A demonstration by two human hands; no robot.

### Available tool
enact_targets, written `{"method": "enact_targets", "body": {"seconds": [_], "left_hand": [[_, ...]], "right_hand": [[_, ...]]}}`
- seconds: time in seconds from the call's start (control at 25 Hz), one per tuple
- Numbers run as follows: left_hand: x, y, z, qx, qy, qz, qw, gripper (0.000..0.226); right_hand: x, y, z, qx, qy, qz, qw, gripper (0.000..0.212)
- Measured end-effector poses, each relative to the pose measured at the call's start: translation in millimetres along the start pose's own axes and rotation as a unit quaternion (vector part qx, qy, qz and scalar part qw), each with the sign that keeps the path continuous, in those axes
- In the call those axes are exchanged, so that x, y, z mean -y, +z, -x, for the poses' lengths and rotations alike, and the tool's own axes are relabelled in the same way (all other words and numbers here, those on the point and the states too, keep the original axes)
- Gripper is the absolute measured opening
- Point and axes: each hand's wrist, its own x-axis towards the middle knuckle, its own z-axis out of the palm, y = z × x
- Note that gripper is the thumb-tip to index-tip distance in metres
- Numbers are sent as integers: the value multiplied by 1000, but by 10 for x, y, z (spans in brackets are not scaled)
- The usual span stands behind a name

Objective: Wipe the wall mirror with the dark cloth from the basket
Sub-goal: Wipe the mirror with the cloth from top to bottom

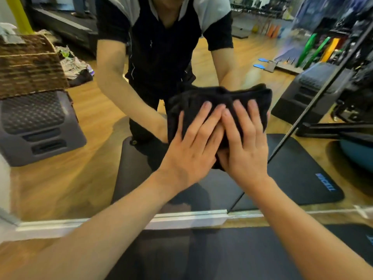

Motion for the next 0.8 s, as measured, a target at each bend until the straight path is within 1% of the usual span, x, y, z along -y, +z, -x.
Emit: {"method": "enact_targets", "body": {"seconds": [0.04,0.08,0.16,0.24,0.4,0.48,0.56,0.68,0.76,0.8], "left_hand": [[43,-67,-361,-32,16,4,999,49],[70,-122,-663,-48,24,12,998,46],[71,-167,-1008,-56,29,18,998,49],[31,-133,-1016,-58,28,1,998,50],[-120,108,-667,-75,16,-13,997,50],[-254,270,-403,-69,25,-16,997,51],[-409,427,-54,-37,37,-27,998,55],[-623,576,451,51,54,-33,997,64],[-742,614,666,113,70,-27,991,68],[-789,627,729,133,73,-23,988,69]], "right_hand": [[-153,-54,-248,-31,0,-3,1000,58],[-288,-103,-457,-56,-1,-5,998,55],[-441,-154,-680,-92,4,-13,996,62],[-459,-136,-666,-104,12,-16,994,71],[-459,-37,-306,-102,19,-19,994,74],[-449,-7,8,-69,31,-22,997,77],[-407,24,441,-16,51,-26,998,78],[-307,68,1084,53,103,-33,993,78],[-276,62,1370,98,115,-32,988,89],[-281,41,1454,114,110,-32,987,95]]}}
